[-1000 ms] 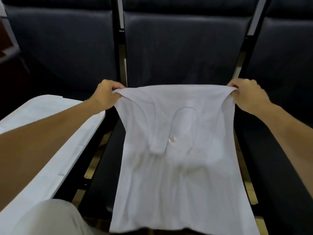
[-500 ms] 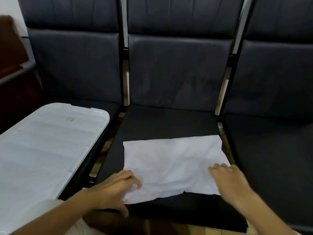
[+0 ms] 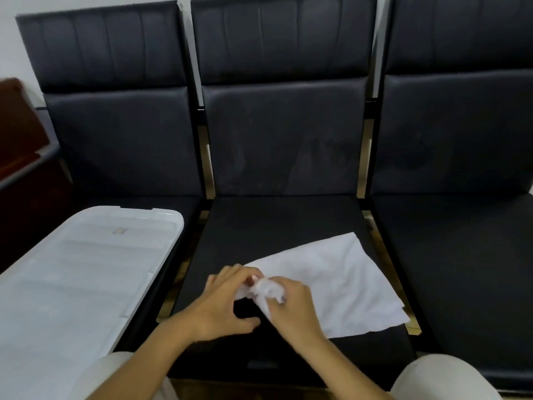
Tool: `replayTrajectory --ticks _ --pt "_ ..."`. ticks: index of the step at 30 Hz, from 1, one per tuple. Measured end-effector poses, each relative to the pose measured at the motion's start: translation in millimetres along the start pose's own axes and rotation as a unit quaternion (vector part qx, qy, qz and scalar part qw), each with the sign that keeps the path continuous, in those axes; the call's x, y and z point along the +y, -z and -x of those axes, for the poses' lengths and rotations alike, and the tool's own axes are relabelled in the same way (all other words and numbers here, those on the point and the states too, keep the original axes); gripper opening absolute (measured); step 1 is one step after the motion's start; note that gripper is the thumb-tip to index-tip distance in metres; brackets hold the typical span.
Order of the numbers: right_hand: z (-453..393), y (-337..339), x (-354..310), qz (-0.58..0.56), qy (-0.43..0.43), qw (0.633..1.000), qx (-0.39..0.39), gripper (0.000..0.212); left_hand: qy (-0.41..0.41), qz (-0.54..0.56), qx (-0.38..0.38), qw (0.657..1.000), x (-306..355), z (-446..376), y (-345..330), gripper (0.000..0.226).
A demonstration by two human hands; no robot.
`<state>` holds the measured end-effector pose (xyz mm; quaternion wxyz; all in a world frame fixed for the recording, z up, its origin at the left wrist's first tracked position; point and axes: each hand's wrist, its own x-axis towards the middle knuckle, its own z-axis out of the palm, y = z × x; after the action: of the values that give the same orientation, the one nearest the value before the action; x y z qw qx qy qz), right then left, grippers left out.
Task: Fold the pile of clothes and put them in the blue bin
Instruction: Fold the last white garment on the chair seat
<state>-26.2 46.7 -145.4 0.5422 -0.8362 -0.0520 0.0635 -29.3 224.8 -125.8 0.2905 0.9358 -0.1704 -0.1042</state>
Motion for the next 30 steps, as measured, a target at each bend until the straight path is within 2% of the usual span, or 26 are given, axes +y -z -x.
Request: replayTrajectory --ticks 1,2,5,8,10,11,12,13,15,17,21,24,26,28,30 --pt "-3.3 12.5 0.1 -0.038 -0.024 0.999 0.019 0.026 0.017 -0.071 -0.016 0.997 -7.0 -9.7 0.0 0.054" --pt "-5.7 23.0 -0.5 -0.064 -0.046 0.996 0.032 0.031 0.036 -0.13 -0.021 0.991 -14.8 -18.8 1.1 0.049" --pt "-9.5 59.5 6.8 -0.096 -0.09 0.99 0.05 0.036 0.084 -0.192 0.038 0.977 -17.6 -59.4 4.6 0.013" --pt "-8.4 96.1 26.8 -0.103 -0.127 0.977 0.134 0.033 0.011 -0.132 0.173 0.976 5.3 -112.6 6.0 0.02" --pt "-6.1 120.5 52.5 -0.034 -0.169 0.965 0.196 0.022 -0.018 -0.051 0.224 0.973 36.1 -153.7 -2.5 0.035" --pt "-4.4 131.7 65.5 0.031 -0.196 0.96 0.195 0.013 -0.002 -0.014 0.192 0.981 49.6 -172.6 -10.3 0.052" --pt "-4.3 140.5 78.9 0.098 -0.227 0.953 0.175 0.017 0.03 -0.001 0.121 0.992 60.2 -190.4 -20.2 0.069" --pt "-5.1 147.8 91.7 0.152 -0.257 0.944 0.142 0.036 0.06 -0.017 0.038 0.997 66.9 -206.8 -33.2 0.084" --pt "-12.5 154.6 108.1 0.162 -0.297 0.935 0.109 0.067 0.106 -0.066 -0.086 0.988 69.3 -230.2 -57.3 0.1" --pt "-21.4 157.4 112.6 0.15 -0.308 0.933 0.11 0.075 0.146 -0.043 -0.135 0.979 67.4 -244.9 -72.5 0.098" --pt "-36.1 155.0 106.7 0.232 -0.301 0.92 0.094 0.056 0.164 0.0 -0.157 0.974 66.9 -240.2 -57.4 0.064" --pt "-36.8 135.7 80.6 0.238 -0.236 0.942 0.03 0.024 0.134 0.092 -0.138 0.977 44.4 -192.0 -16.0 0.042" --pt "-37.7 124.7 52.1 0.235 -0.138 0.962 -0.007 0.027 0.1 0.157 -0.101 0.977 32.1 -139.8 20.4 0.03" --pt "-39.1 108.6 4.9 0.237 -0.021 0.971 -0.033 0.02 0.097 0.194 -0.01 0.976 18.3 -68.4 58.7 0.029" --pt "-38.0 84.7 -53.7 0.212 0.095 0.971 -0.065 0.014 0.11 0.211 0.126 0.963 5.6 6.8 92.8 0.03"
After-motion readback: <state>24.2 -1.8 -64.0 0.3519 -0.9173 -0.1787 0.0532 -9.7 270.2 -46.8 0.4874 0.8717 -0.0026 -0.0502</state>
